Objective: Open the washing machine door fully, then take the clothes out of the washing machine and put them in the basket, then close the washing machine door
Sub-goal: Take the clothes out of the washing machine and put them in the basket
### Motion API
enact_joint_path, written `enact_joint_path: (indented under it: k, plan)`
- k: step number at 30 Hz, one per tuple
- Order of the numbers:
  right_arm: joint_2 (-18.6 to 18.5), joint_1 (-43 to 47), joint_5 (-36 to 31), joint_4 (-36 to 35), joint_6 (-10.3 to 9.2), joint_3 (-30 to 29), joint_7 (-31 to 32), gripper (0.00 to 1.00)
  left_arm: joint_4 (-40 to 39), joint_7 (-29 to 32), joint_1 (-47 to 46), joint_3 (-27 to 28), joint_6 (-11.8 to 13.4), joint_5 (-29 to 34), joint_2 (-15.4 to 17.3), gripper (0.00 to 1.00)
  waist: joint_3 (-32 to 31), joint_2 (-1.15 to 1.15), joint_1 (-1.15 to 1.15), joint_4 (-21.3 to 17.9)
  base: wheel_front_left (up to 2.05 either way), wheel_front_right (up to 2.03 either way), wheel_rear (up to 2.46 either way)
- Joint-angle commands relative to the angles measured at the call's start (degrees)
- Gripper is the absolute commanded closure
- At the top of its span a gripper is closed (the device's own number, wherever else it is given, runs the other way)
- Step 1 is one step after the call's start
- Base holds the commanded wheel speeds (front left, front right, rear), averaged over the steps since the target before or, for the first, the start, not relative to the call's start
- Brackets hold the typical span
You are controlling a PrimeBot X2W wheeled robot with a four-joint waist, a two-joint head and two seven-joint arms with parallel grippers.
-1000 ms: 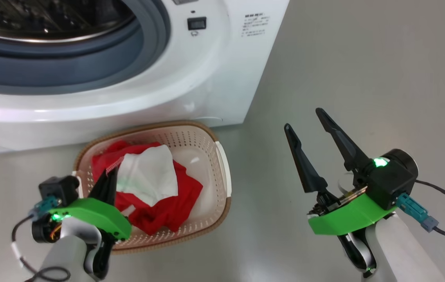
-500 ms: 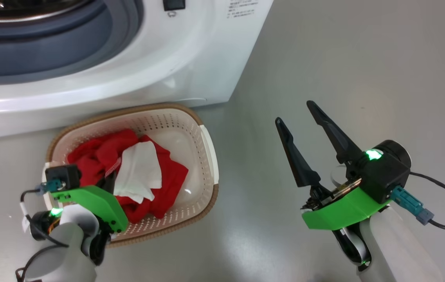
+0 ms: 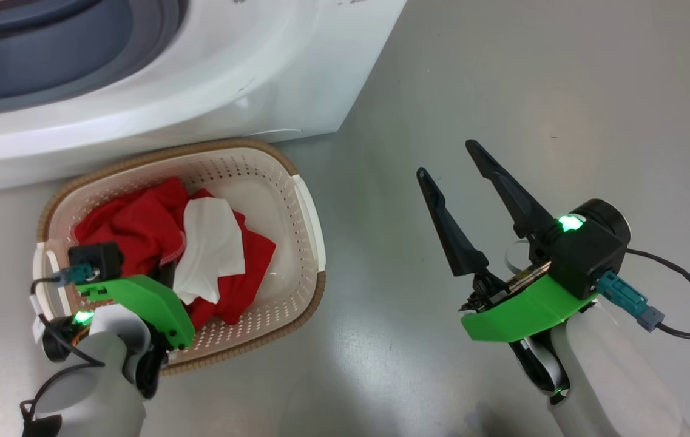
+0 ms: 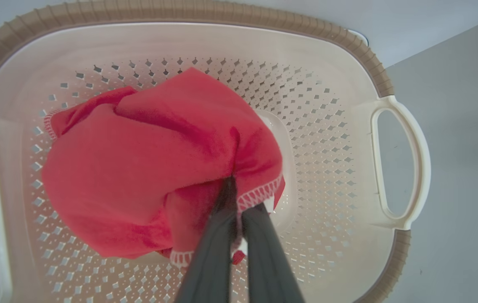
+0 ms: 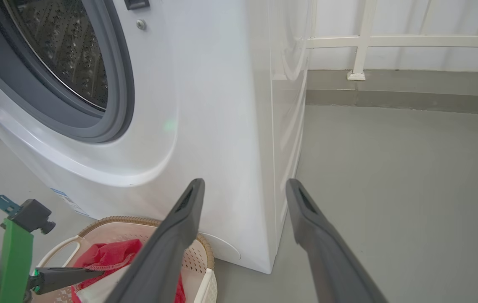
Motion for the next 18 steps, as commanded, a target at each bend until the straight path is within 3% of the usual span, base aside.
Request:
enact_joint_path:
  k: [1,18]
  plan:
    - [0.3,0.5,0.7,-0.9,0.35,0.7,-0.4,0.00,-0.2,-1.0,-0.2,0.4,-0.3,-0.6,1.9,0.00,-0.3,0.00,0.00,0.1,0.00,0.00,0.00]
    - [0.3,2.2,1.0,4.8,0.35,-5.9,-0.4,0.00,-10.1,-4.4,5.2,-7.3,-0.3,-8.8,2.1,0.00,-9.7,0.00,0.00,4.1,0.00,0.00,0.00]
